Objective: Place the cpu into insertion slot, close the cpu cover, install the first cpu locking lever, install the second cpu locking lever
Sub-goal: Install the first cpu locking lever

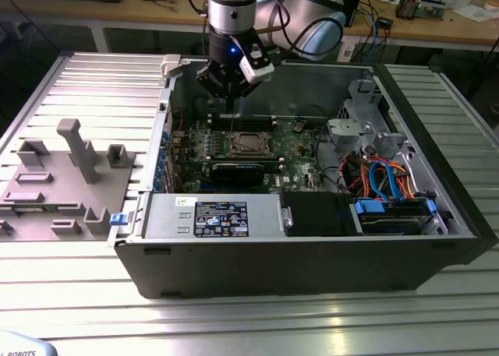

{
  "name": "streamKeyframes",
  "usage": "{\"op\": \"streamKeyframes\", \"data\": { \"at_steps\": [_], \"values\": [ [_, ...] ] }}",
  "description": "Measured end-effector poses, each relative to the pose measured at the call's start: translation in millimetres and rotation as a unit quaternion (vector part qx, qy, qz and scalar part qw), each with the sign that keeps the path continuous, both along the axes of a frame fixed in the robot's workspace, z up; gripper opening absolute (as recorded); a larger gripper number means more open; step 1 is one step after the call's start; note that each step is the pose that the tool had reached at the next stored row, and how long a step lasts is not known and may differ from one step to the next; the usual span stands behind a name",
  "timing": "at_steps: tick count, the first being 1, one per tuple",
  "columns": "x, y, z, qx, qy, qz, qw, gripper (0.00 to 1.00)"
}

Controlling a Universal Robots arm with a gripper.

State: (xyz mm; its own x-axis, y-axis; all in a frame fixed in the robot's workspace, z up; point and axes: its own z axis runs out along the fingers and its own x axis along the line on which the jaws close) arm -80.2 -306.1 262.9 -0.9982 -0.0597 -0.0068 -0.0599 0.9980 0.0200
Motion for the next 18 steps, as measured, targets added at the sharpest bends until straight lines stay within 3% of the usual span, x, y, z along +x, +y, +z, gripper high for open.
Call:
{"op": "streamKeyframes", "data": {
  "at_steps": [18],
  "values": [
    [17.1,0.0,0.0,0.0000,0.0000,0.000,1.00000,0.11]
  ]
}}
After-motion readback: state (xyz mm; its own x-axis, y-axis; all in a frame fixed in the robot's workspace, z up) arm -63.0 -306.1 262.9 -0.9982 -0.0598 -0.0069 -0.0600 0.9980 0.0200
